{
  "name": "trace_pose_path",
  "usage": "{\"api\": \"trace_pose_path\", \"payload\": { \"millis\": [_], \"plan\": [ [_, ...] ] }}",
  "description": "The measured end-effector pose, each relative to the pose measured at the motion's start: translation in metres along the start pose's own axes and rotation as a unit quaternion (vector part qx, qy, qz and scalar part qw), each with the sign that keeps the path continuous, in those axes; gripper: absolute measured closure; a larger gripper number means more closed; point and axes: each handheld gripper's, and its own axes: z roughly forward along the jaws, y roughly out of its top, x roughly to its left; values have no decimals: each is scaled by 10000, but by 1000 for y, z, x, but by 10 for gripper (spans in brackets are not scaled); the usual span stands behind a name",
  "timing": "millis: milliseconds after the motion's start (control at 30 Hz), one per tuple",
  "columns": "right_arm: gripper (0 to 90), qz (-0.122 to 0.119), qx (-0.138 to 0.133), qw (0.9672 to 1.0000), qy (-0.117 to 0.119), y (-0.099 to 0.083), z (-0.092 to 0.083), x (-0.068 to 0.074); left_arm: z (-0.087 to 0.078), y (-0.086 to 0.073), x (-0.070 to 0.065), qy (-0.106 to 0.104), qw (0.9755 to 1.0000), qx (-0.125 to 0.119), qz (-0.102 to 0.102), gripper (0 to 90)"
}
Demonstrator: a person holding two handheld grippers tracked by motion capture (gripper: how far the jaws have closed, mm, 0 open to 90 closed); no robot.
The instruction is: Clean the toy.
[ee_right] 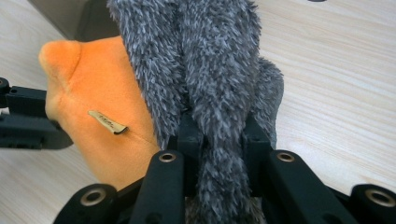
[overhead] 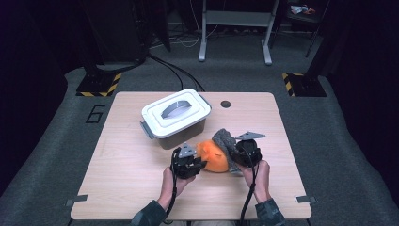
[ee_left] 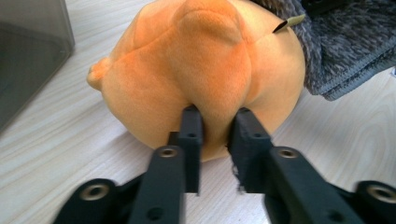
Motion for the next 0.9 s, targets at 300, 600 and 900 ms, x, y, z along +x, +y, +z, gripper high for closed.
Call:
{"api": "trace_pose_path", "payload": {
  "millis": [300,600,900],
  "plan": [
    [748,45,69,9999,-65,2,2,-2,2,-4,-5,322,9983,132,461,480],
    [748,57,62,10000,-47,2,4,-3,14,-6,-9,613,9938,138,922,551],
    [747,90,-108,9999,-26,1,-3,-6,13,-4,-9,509,9954,98,808,792]
  ]
}}
